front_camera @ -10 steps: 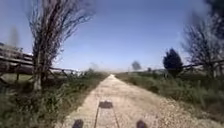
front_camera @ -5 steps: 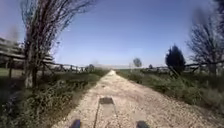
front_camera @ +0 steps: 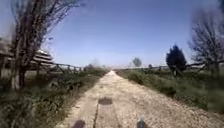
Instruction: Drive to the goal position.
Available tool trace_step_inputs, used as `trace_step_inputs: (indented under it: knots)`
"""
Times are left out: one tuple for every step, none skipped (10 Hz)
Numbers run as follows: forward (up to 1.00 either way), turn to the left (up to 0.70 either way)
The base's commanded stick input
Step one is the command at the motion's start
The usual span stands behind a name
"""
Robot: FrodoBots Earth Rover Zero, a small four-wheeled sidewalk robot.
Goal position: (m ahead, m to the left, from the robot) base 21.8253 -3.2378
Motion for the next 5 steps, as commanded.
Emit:
trace_step_inputs:
  knots:
    - [0.70, 0.00]
    - [0.70, 0.00]
    - [0.70, 0.00]
    - [0.70, 0.00]
    - [0.70, 0.00]
